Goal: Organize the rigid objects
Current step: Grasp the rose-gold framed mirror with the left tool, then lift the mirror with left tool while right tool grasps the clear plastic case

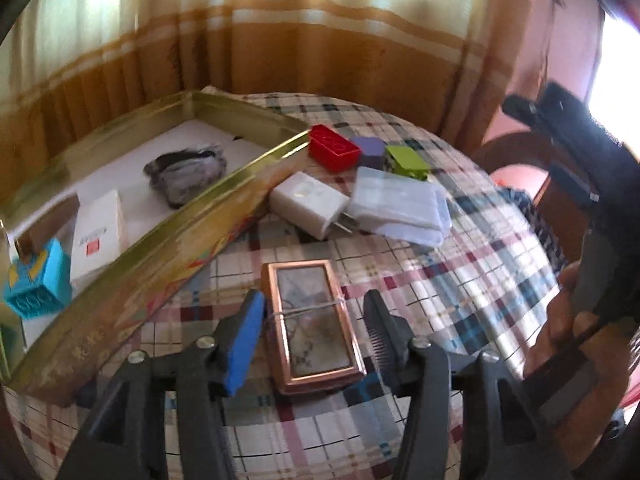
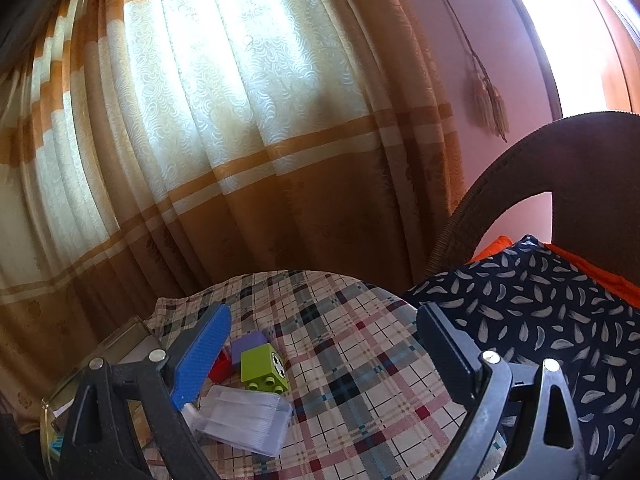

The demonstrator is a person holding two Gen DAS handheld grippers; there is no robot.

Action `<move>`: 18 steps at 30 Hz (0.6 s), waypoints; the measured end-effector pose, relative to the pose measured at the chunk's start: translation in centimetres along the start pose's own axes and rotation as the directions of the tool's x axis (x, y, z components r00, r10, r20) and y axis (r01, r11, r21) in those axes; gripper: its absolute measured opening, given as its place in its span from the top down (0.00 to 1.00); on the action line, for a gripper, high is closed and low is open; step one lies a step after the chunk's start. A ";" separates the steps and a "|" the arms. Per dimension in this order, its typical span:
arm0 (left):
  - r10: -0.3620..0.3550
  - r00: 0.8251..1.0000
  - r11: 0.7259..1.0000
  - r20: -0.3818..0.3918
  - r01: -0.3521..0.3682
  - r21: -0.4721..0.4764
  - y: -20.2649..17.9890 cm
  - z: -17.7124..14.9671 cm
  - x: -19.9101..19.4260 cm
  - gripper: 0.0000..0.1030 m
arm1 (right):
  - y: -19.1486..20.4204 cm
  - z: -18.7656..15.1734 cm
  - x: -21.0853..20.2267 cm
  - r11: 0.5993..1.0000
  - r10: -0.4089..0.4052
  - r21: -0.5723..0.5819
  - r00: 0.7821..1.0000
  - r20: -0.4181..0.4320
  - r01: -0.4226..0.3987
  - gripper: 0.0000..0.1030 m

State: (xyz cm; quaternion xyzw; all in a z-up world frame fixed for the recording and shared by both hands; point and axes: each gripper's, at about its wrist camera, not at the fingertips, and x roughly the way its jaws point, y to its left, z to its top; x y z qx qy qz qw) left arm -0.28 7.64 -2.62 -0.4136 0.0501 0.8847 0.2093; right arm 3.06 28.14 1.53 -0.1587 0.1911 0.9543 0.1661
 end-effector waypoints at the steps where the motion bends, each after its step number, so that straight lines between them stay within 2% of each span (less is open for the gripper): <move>1: 0.007 1.000 1.000 -0.006 -0.007 0.008 -0.2 0.0 0.2 0.49 | 0.0 0.0 0.0 1.000 0.001 0.001 1.000 -0.001 -0.001 0.07; 7: 0.040 0.999 0.998 -0.019 -0.039 0.047 -0.9 0.3 0.6 0.47 | -0.2 0.1 0.2 1.000 0.009 0.005 1.000 -0.015 -0.009 0.07; 9: 0.024 1.000 0.999 -0.017 -0.023 0.030 -0.9 0.3 0.7 0.49 | -0.2 0.1 0.7 1.000 0.028 0.011 0.999 -0.038 -0.027 0.07; 10: 0.009 1.000 1.000 -0.013 -0.009 0.009 -0.5 0.3 0.6 0.55 | -0.4 0.1 1.0 0.999 0.041 0.016 0.998 -0.054 -0.040 0.07; 12: -0.017 1.000 1.000 -0.011 0.017 -0.023 0.6 0.1 0.1 0.57 | -0.7 0.0 1.7 0.997 0.071 0.035 0.993 -0.096 -0.068 0.07; 14: -0.031 0.998 0.998 -0.057 0.028 -0.059 1.2 -0.2 0.7 0.56 | -1.3 -0.1 2.5 0.994 0.092 0.068 0.986 -0.139 -0.083 0.07; 18: 0.024 0.998 1.000 -0.063 -0.025 -0.017 0.4 0.0 1.0 0.56 | -2.6 -0.4 3.2 0.989 0.083 0.136 0.982 -0.172 -0.060 0.07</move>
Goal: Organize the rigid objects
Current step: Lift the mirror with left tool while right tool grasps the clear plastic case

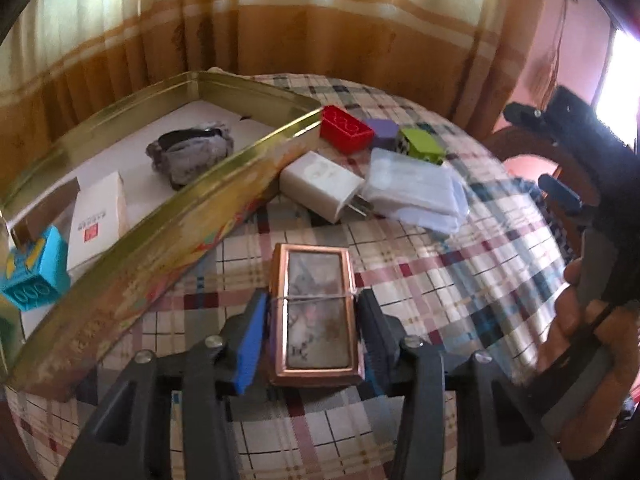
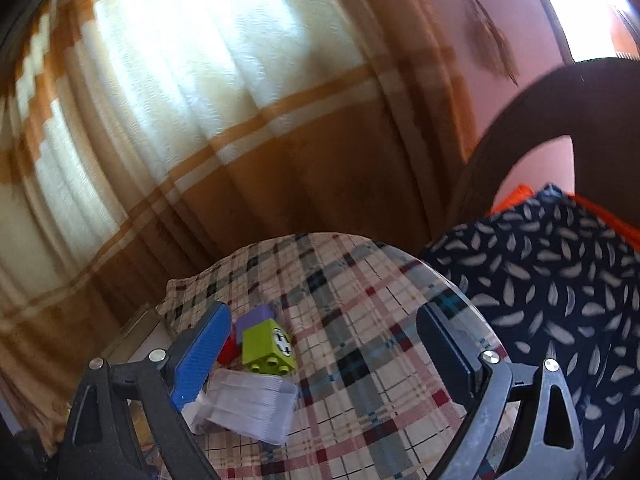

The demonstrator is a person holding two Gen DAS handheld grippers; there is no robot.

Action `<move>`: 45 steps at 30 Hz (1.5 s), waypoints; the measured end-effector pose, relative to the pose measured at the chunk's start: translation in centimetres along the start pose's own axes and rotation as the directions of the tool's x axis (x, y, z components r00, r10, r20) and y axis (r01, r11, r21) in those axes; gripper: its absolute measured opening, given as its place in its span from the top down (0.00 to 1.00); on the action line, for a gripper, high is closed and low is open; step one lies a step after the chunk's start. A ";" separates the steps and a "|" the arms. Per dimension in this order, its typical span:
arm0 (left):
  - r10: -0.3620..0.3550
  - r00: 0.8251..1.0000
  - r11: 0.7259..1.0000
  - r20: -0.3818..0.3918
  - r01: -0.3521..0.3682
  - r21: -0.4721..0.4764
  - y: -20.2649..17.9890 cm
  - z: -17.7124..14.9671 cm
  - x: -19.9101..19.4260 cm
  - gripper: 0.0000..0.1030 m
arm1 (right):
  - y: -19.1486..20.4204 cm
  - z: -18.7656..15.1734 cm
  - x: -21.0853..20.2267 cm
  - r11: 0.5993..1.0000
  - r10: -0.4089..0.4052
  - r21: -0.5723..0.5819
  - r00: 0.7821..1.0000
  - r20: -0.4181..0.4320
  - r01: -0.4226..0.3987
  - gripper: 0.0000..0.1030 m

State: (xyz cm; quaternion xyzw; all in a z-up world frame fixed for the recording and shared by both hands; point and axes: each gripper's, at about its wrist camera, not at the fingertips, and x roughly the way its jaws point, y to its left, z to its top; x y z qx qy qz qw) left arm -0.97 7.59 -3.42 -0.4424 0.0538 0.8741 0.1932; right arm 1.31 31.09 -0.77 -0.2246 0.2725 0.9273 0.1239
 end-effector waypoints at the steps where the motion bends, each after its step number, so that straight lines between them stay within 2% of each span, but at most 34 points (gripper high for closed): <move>1: 0.019 1.000 1.000 -0.002 -0.018 0.020 -0.5 0.1 0.2 0.56 | -0.1 -0.1 0.1 1.000 0.000 0.007 1.000 -0.005 0.000 0.07; 3: 0.028 1.000 0.999 -0.003 -0.028 0.036 -0.9 0.2 0.4 0.56 | -0.2 -0.1 0.1 1.000 0.001 0.015 1.000 -0.009 -0.001 0.07; 6: -0.011 1.000 1.000 0.001 0.011 0.028 -0.4 0.1 0.2 0.56 | 0.2 0.0 0.1 1.000 0.022 -0.005 1.000 -0.022 -0.022 0.07; 10: -0.043 0.999 0.999 0.013 0.043 -0.001 0.4 0.0 -0.3 0.56 | 2.0 -0.3 1.0 0.988 0.085 -0.116 0.988 -0.129 -0.100 0.07; 14: -0.072 0.994 0.996 0.080 0.075 -0.044 1.4 -0.2 -1.6 0.56 | 4.0 -1.0 2.1 0.945 0.125 -0.264 0.959 -0.256 -0.194 0.07; 18: -0.095 0.979 0.990 0.180 0.112 -0.085 2.5 -0.3 -3.3 0.56 | 5.5 -1.9 2.8 0.893 0.106 -0.387 0.943 -0.316 -0.231 0.07; 24: -0.074 0.965 0.992 0.250 0.098 -0.082 2.3 -0.4 -4.7 0.56 | 7.1 -3.6 5.2 0.840 0.085 -0.438 0.876 -0.475 -0.320 0.07; 27: -0.059 0.966 0.994 0.252 0.079 -0.070 2.0 -0.3 -4.7 0.56 | 8.0 -4.4 6.5 0.817 0.076 -0.449 0.840 -0.537 -0.361 0.08; 32: -0.052 0.967 0.994 0.251 0.074 -0.082 2.3 -0.2 -4.7 0.56 | 8.9 -4.9 6.9 0.786 0.032 -0.510 0.847 -0.531 -0.349 0.08; 35: -0.052 0.968 0.993 0.247 0.076 -0.088 2.4 -0.3 -4.7 0.56 | 9.1 -5.1 6.4 0.771 -0.002 -0.547 0.857 -0.516 -0.327 0.21; 39: -0.047 0.967 0.994 0.249 0.071 -0.089 2.3 -0.3 -4.7 0.56 | 8.9 -5.5 5.4 0.747 -0.046 -0.590 0.863 -0.504 -0.305 0.33; 42: -0.047 0.968 0.993 0.248 0.072 -0.092 2.4 -0.3 -4.6 0.56 | 8.0 -5.1 4.5 0.783 -0.010 -0.537 0.858 -0.513 -0.313 0.37; 45: -0.049 0.967 0.993 0.251 0.075 -0.095 2.5 -0.3 -4.6 0.56 | 6.7 -4.6 3.8 0.846 0.053 -0.427 0.847 -0.529 -0.319 0.41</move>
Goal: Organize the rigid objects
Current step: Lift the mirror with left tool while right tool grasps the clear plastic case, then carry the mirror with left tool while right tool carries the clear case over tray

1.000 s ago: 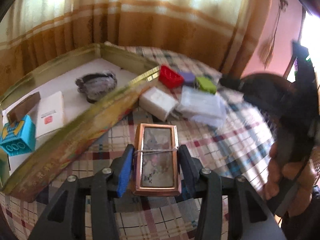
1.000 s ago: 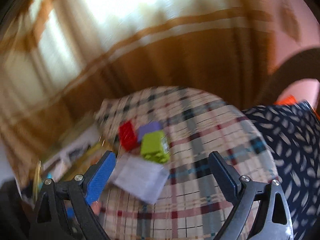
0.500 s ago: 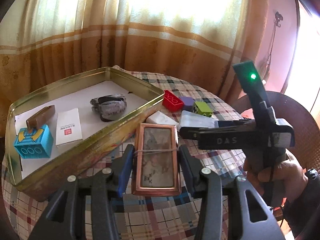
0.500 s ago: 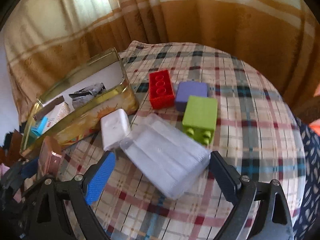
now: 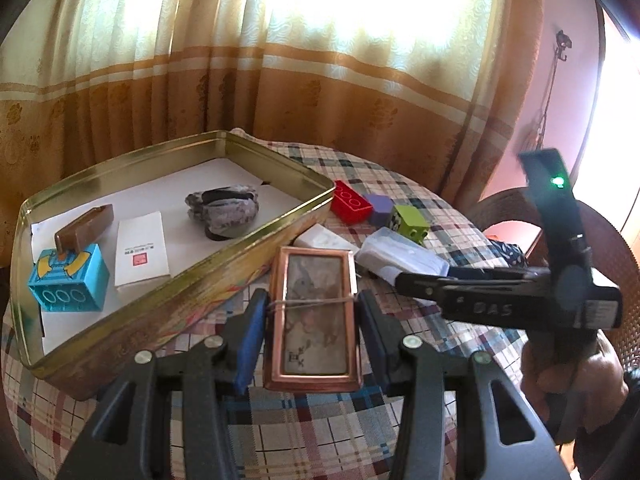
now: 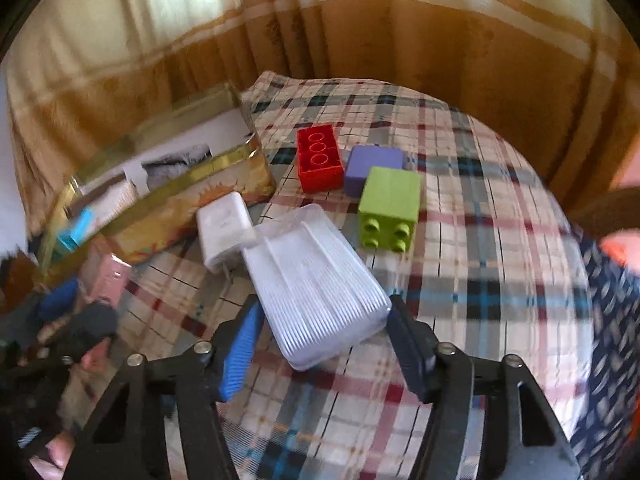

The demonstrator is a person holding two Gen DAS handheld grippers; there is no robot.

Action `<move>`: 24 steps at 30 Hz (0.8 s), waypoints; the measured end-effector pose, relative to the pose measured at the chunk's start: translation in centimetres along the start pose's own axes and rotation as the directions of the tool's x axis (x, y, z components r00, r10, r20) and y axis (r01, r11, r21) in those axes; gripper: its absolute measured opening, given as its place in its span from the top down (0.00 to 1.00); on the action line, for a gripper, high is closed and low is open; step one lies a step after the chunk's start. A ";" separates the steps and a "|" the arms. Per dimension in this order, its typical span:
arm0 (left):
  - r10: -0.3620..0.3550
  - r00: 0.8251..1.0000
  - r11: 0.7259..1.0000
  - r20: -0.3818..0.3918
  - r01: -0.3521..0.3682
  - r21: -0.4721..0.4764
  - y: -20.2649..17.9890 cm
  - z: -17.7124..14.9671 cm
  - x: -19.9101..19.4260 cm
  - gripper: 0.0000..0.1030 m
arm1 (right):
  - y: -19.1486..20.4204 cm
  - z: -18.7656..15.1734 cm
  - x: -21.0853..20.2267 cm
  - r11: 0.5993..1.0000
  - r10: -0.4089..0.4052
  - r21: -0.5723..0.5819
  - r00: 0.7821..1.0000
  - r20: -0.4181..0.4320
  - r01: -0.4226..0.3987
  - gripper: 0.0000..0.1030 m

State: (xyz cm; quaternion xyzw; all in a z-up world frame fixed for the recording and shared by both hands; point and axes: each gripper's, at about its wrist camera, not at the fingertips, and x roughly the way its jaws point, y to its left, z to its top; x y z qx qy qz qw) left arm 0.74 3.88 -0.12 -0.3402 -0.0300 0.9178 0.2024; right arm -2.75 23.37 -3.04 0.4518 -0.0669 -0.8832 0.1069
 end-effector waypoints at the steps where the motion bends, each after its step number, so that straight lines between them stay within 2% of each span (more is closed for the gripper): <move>1: 0.000 1.000 1.000 0.002 0.000 0.001 0.0 0.0 0.0 0.56 | -0.2 -0.2 -0.3 0.999 0.022 0.033 1.000 0.003 -0.022 0.42; 3: 0.000 1.000 1.000 0.003 0.000 0.003 -0.1 0.0 0.0 0.56 | -0.6 -0.8 -0.8 0.994 0.065 0.091 0.998 0.016 -0.066 0.43; 4: 0.000 1.000 1.000 0.004 0.000 0.003 0.0 0.0 0.0 0.56 | -0.4 -1.0 -1.0 0.994 0.061 0.094 0.998 0.022 -0.062 0.43; 8: 0.000 1.000 1.000 0.005 0.000 0.001 0.0 0.0 0.0 0.56 | 1.5 -1.6 -1.0 1.000 0.002 0.008 1.000 0.024 -0.002 0.43; 13: 0.001 1.000 1.000 0.005 -0.001 0.001 0.0 0.0 0.0 0.56 | 2.3 -0.9 -0.9 0.998 -0.044 -0.031 0.998 0.048 0.045 0.42; 20: -0.001 1.000 1.000 0.003 0.001 -0.003 0.0 0.0 -0.1 0.56 | 3.2 -0.4 0.8 0.994 -0.066 -0.090 0.998 0.017 0.067 0.41; 24: 0.000 1.000 1.000 0.004 0.000 -0.005 0.0 0.0 -0.1 0.56 | 3.4 -0.7 0.7 0.990 -0.098 -0.097 0.995 0.019 0.100 0.45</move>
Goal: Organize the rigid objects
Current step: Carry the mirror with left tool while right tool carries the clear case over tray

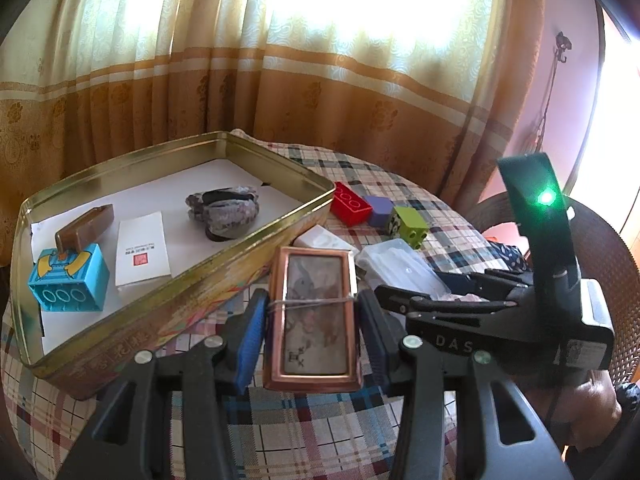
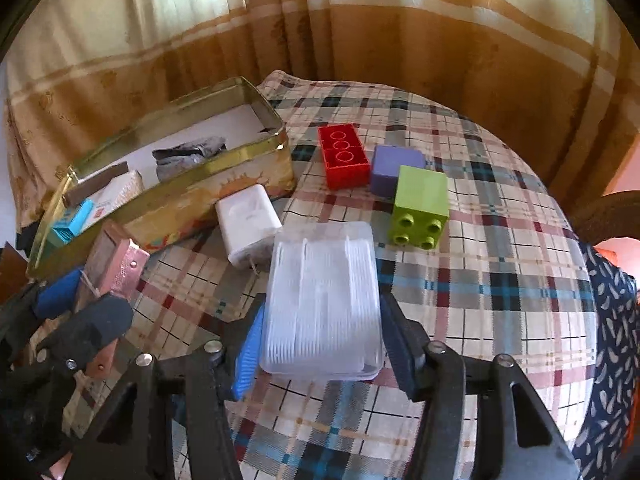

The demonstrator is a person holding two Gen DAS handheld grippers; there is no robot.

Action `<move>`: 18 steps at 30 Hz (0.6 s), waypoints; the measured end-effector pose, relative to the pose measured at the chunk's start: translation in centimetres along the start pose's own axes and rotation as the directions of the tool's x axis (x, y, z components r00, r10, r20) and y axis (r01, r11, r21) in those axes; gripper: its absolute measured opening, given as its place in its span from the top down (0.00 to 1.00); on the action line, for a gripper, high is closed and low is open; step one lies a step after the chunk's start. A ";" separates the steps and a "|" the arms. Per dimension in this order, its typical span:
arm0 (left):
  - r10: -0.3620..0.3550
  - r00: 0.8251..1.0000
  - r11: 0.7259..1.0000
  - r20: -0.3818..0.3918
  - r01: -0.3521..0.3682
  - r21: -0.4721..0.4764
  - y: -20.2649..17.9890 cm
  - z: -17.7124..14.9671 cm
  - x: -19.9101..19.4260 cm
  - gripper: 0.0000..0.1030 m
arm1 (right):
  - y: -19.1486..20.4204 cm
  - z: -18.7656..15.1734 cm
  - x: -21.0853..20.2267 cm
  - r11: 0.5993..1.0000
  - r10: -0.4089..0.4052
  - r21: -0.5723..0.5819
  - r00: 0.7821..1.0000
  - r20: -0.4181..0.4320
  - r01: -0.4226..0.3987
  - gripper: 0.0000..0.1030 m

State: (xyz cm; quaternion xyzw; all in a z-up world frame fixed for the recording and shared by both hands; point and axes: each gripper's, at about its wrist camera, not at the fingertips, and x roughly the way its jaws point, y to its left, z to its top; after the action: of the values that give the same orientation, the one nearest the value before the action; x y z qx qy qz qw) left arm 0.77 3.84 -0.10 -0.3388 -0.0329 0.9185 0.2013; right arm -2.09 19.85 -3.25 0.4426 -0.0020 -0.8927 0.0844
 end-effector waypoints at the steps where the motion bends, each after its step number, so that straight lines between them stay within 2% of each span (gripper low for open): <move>1: 0.000 1.000 1.000 0.000 0.000 -0.001 0.0 0.0 0.0 0.56 | -0.1 -0.1 -0.1 1.000 0.002 0.007 1.000 0.001 -0.002 0.45; 5: -0.001 1.000 1.000 0.005 0.001 0.004 -0.1 0.0 -0.1 0.56 | -0.7 -0.5 -0.8 0.997 0.005 0.074 1.000 0.023 -0.006 0.45; 10: 0.006 0.999 1.000 0.037 -0.006 0.011 -0.3 0.1 -0.8 0.56 | -1.0 -0.9 -3.5 0.988 0.034 0.144 0.993 0.110 -0.049 0.45; 18: 0.041 0.996 0.999 0.081 -0.042 0.011 0.4 1.1 -2.0 0.56 | 1.7 0.4 -6.8 0.992 0.050 0.106 0.974 0.220 -0.075 0.45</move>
State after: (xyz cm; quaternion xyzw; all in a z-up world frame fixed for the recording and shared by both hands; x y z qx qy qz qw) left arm 1.32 2.74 1.92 -0.3007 -0.0280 0.9356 0.1828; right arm 1.82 19.20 2.50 0.3466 -0.0760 -0.9309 0.0863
